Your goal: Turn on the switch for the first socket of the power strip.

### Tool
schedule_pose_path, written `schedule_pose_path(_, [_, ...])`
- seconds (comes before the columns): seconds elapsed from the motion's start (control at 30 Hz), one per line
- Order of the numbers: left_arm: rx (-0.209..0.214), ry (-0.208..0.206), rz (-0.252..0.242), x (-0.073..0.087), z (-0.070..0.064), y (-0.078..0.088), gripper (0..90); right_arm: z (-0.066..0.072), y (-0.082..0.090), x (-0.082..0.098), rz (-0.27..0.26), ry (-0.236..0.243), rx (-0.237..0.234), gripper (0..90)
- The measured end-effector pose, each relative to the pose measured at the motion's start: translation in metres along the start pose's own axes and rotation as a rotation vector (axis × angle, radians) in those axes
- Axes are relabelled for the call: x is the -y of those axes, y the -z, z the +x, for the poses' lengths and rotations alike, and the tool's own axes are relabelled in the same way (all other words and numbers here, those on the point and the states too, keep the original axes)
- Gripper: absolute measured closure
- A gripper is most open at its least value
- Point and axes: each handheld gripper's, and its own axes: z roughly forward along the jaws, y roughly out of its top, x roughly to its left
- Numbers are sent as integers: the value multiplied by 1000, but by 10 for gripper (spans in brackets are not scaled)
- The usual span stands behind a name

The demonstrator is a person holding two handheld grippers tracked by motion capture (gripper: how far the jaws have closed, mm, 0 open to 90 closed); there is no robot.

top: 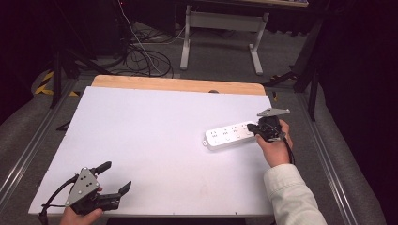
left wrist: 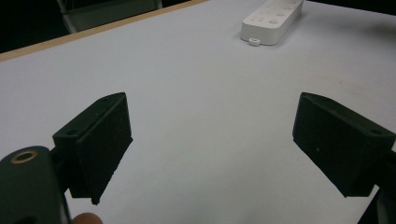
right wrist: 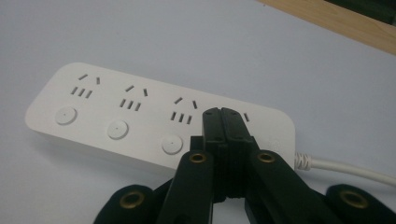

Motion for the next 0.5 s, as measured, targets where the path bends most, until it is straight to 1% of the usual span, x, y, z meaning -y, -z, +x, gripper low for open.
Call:
schedule_pose_path(0.07, [0, 0, 0, 0, 0, 0, 124, -3, -4, 1, 12, -10, 5, 900])
schedule_pose_path(0.13, [0, 0, 0, 0, 0, 0, 124, -4, -5, 2, 15, -10, 7, 900])
schedule_pose_path(0.17, [0, -1, 1, 0, 0, 0, 123, -5, -7, 3, 27, -11, 11, 900])
schedule_pose_path(0.5, [-1, 2, 2, 0, 0, 0, 124, -9, -16, 6, 53, -16, 14, 900])
